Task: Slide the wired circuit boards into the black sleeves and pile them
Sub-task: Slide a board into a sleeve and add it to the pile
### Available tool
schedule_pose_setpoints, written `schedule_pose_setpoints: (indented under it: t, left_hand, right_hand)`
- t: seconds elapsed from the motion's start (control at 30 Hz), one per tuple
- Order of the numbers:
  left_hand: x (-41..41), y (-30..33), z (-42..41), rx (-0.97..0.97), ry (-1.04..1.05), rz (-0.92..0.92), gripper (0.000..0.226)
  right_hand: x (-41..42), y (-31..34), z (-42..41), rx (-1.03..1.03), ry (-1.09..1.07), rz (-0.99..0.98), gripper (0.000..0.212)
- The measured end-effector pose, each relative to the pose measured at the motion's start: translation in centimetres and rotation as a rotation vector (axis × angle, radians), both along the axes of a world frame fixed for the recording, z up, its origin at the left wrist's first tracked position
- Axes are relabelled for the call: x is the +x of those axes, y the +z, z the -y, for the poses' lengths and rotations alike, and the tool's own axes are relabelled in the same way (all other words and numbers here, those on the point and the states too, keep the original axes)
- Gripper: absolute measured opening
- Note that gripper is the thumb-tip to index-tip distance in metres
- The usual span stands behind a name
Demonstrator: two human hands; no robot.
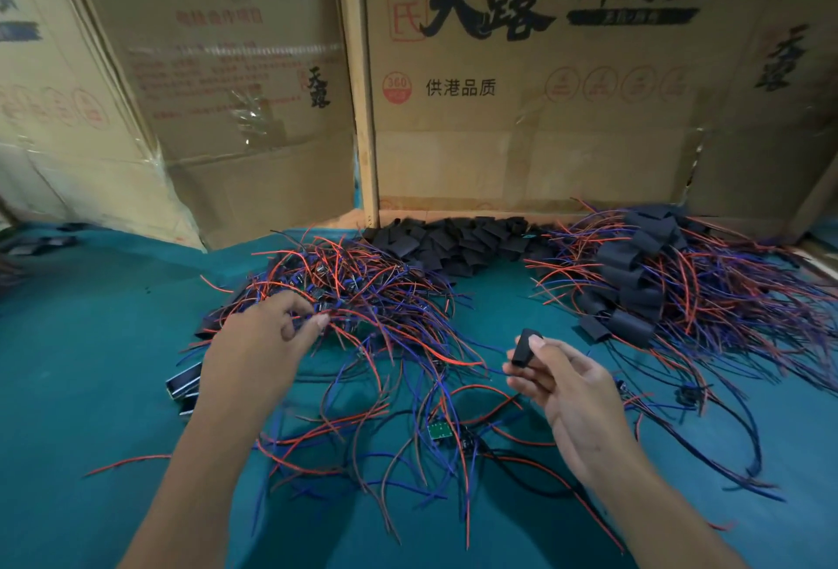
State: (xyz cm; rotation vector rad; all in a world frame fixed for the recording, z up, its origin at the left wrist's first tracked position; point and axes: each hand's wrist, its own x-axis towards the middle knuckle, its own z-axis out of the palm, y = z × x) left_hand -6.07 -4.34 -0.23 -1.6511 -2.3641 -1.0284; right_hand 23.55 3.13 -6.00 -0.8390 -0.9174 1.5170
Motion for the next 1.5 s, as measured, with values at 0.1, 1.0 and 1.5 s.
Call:
schedule_pose_setpoints:
  t: [0.1,1.0,1.5]
  left_hand:
    - [3.1,1.3,0.6,0.15,-0.2,0.378,0.012]
    - [9.4,0.6,0.4,0.403,-0.631,1.567,0.033]
    - [10.3,-0.6,-0.6,0.308,-0.598,1.17,0.034]
  right_hand:
    - [0.0,-0.2,-0.1,-0.005,0.014,0.003,0.02]
    - [0.2,0.4,0.1,0.033,0.101,-0.006,0.014]
    - [-1.2,3.7,2.9,0.501,0.056,0.194,0.02]
